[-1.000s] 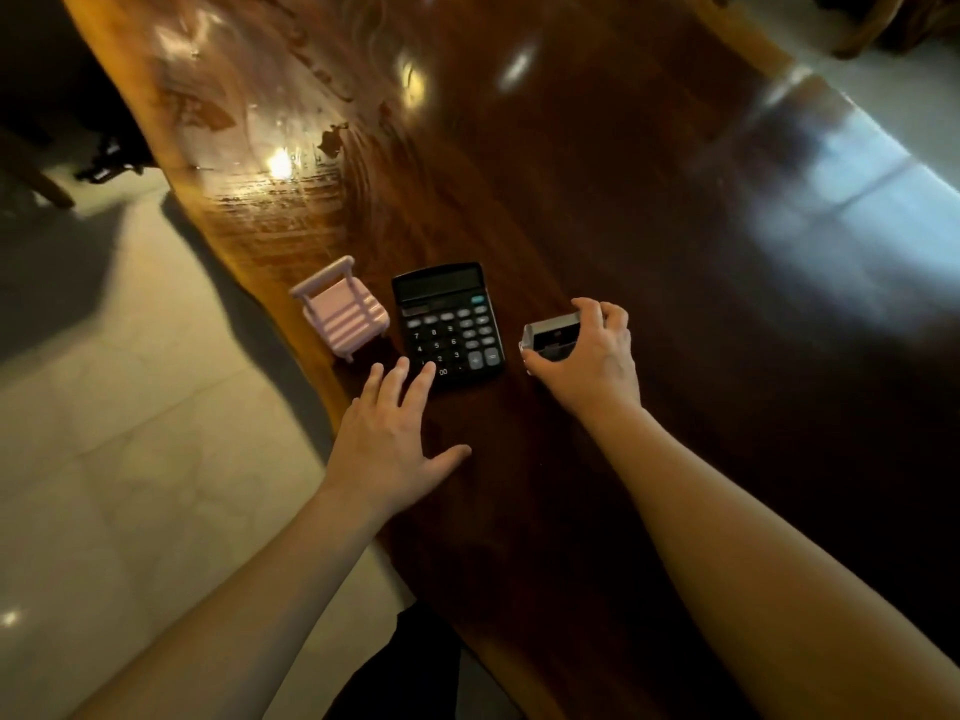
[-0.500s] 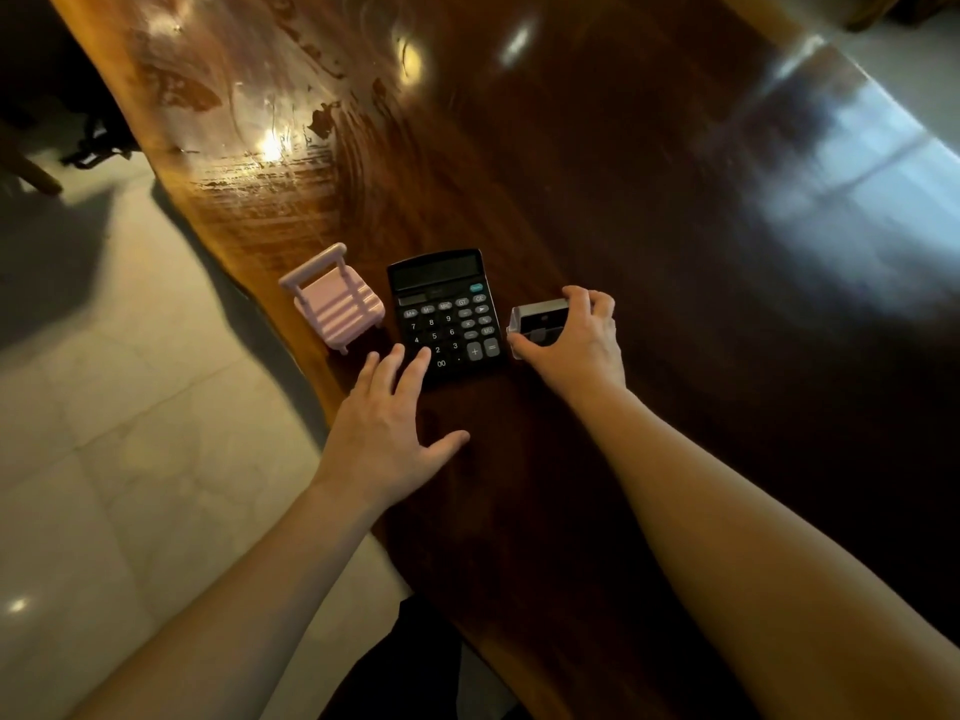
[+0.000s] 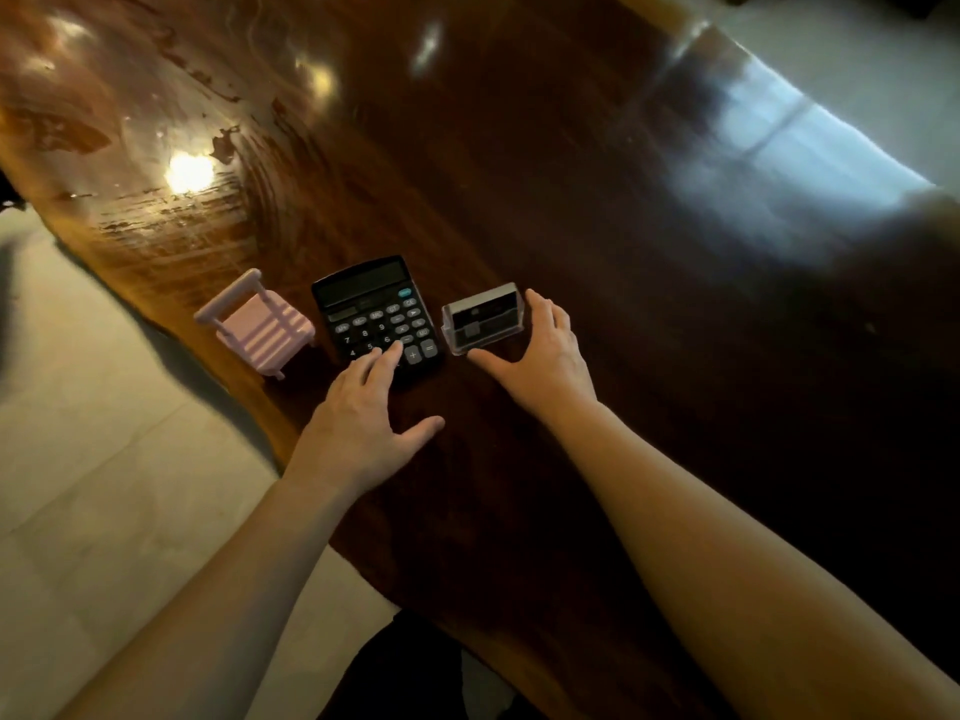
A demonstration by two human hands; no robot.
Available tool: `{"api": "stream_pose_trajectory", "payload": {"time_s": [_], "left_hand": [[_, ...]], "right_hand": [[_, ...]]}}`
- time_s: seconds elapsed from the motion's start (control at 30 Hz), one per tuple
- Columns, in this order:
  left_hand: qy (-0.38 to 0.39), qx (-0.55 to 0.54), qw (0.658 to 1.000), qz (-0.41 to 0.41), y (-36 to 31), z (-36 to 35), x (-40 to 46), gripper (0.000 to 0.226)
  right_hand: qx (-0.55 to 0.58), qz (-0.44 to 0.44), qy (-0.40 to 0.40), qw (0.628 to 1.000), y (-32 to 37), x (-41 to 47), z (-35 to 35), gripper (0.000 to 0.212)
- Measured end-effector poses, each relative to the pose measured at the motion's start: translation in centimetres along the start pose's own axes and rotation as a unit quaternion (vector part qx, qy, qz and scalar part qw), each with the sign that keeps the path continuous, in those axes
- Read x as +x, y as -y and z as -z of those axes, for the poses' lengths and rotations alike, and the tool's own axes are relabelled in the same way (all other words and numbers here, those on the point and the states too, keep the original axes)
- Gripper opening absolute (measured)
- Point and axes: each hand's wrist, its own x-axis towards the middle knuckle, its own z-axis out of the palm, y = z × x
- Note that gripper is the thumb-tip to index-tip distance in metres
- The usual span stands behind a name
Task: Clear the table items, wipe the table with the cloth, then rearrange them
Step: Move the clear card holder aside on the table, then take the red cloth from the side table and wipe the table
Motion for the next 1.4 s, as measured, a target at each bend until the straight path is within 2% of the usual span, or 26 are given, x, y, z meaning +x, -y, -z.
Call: {"api": "stream_pose_trajectory", "payload": {"time_s": [0.13, 0.33, 0.6, 0.7, 1.07, 1.4], "left_hand": [[0.006, 0.017, 0.999, -0.03, -2.3, -0.5, 1.0, 0.104], [0.036, 0.01, 0.992, -0.121, -5.5, -0.8, 1.0, 0.106], [0.065, 0.016, 0.975, -0.212, -12.5, -1.5, -2.5, 0.107], [0.102, 0.014, 0.963, -0.248, -15.7, -2.1, -4.7, 0.109], [0.203, 0.032, 0.879, -0.43, -28.1, -6.6, -19.3, 0.112], [0.309, 0.064, 0.757, -0.572, -34.2, -16.2, -40.5, 0.105]], "right_hand": [[0.005, 0.004, -0.031, 0.999, -2.0, -3.4, 1.9, 0.101], [0.022, 0.001, -0.082, 0.996, -4.9, -9.3, 5.4, 0.097], [0.041, -0.019, -0.184, 0.982, -8.8, -19.6, 9.3, 0.09], [0.043, -0.046, -0.224, 0.973, -10.7, -24.0, 10.5, 0.089], [0.072, -0.15, -0.347, 0.923, -18.8, -43.5, 12.3, 0.082], [0.094, -0.262, -0.453, 0.847, -24.3, -67.2, 9.1, 0.078]]}}
